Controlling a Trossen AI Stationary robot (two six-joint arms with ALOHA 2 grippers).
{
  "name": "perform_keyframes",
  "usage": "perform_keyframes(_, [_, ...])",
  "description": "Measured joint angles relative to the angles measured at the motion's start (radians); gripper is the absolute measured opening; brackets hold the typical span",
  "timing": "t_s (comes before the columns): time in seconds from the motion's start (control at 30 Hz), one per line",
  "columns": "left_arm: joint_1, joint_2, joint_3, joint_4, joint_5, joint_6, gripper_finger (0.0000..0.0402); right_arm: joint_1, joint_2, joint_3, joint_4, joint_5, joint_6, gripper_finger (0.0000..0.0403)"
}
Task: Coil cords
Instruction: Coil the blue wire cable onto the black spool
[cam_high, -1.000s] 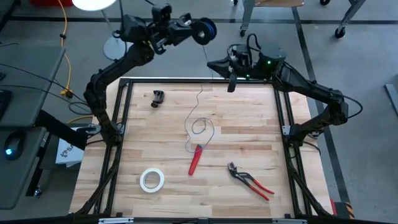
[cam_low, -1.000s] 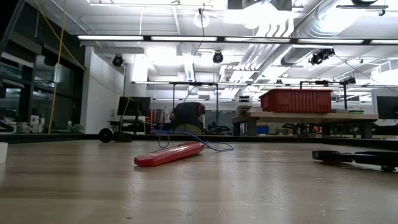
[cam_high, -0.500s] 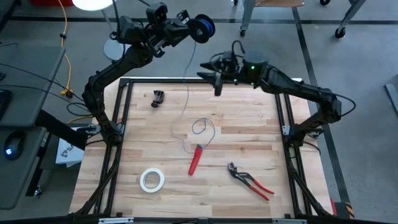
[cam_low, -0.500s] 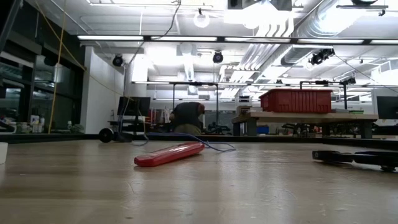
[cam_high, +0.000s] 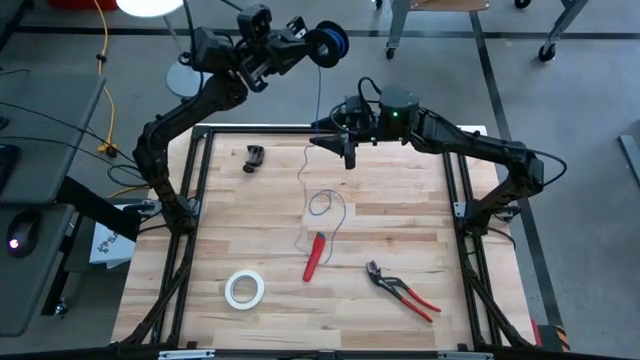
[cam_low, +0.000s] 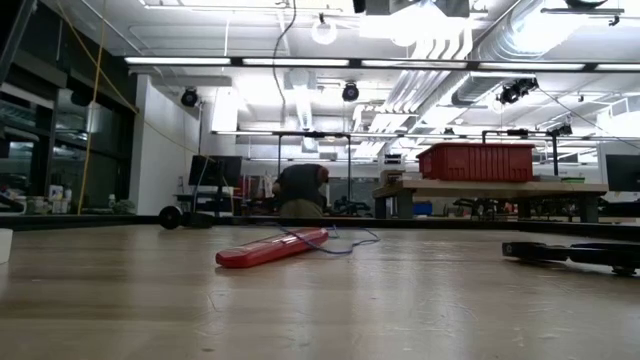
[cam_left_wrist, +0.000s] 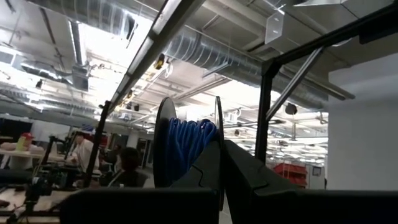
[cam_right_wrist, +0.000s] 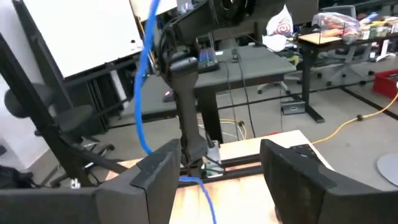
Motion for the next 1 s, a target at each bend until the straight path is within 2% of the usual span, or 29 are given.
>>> perform_keyframes(0.1, [-0.006,0.0,0.0,0.0,0.0,-0.015,0.0001,0.0,0.0,0.0,-0.029,0.025,-0.053,0.0213])
perform_keyframes(0.27, [-0.021,0.0,0.0,0.0,0.0,-0.024,0.0001,-0.005,-0.004,0.0,-0.109,0.194,-0.144,0.0213])
perform_keyframes(0.33, [-0.025,0.0,0.0,0.0,0.0,-0.023,0.0001,-0.012,-0.006,0.0,-0.152,0.185,-0.145,0.0213])
perform_keyframes(0.47, [-0.025,0.0,0.0,-0.004,-0.005,0.0,0.0001,-0.017,-0.012,0.0,-0.182,0.066,-0.093,0.0213])
perform_keyframes(0.57, [-0.025,0.0,0.0,-0.007,-0.021,0.001,0.0001,0.005,-0.014,0.0,-0.17,0.059,-0.1,0.0213])
perform_keyframes(0.63, [-0.025,0.0,0.0,-0.006,-0.025,0.001,0.0001,0.018,-0.012,0.0,-0.16,0.085,-0.116,0.0213])
perform_keyframes(0.8, [-0.029,0.0,0.0,-0.007,-0.026,0.011,0.0001,0.047,0.009,0.0,-0.124,0.234,-0.174,0.0213])
perform_keyframes(1.0, [-0.031,0.0,0.0,-0.008,-0.029,0.027,0.0001,0.064,0.027,0.001,-0.09,0.255,-0.213,0.0213])
